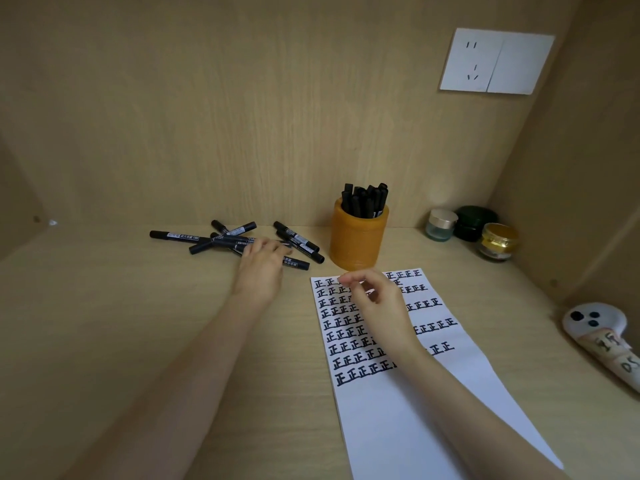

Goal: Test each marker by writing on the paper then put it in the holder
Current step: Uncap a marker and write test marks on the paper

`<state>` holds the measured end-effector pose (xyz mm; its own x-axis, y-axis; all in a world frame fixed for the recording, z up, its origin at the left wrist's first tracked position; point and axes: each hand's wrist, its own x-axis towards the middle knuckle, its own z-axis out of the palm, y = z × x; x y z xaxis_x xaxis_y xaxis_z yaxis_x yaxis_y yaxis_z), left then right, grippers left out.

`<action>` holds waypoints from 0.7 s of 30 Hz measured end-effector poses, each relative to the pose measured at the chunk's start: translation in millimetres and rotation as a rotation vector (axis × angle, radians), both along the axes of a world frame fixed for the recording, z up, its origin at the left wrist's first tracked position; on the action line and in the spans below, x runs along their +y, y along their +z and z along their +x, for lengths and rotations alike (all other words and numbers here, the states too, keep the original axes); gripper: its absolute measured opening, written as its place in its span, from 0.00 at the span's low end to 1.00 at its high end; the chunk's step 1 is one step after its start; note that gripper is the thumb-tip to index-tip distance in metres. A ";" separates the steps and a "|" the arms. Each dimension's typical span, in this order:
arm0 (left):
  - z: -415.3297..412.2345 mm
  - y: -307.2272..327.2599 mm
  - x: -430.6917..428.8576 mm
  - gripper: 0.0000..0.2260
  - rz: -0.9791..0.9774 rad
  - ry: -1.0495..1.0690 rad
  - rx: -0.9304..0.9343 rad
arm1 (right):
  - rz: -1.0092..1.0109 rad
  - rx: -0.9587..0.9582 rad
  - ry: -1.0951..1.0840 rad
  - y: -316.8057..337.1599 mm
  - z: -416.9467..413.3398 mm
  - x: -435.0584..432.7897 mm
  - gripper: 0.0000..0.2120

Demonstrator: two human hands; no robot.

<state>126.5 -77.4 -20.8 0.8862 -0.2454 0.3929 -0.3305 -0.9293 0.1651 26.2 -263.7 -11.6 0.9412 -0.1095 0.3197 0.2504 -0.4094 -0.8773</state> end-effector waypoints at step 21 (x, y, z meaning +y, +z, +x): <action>-101.8 22.0 -35.6 0.13 -0.527 -0.376 -0.022 | 0.343 0.011 0.193 11.6 -21.5 6.8 0.13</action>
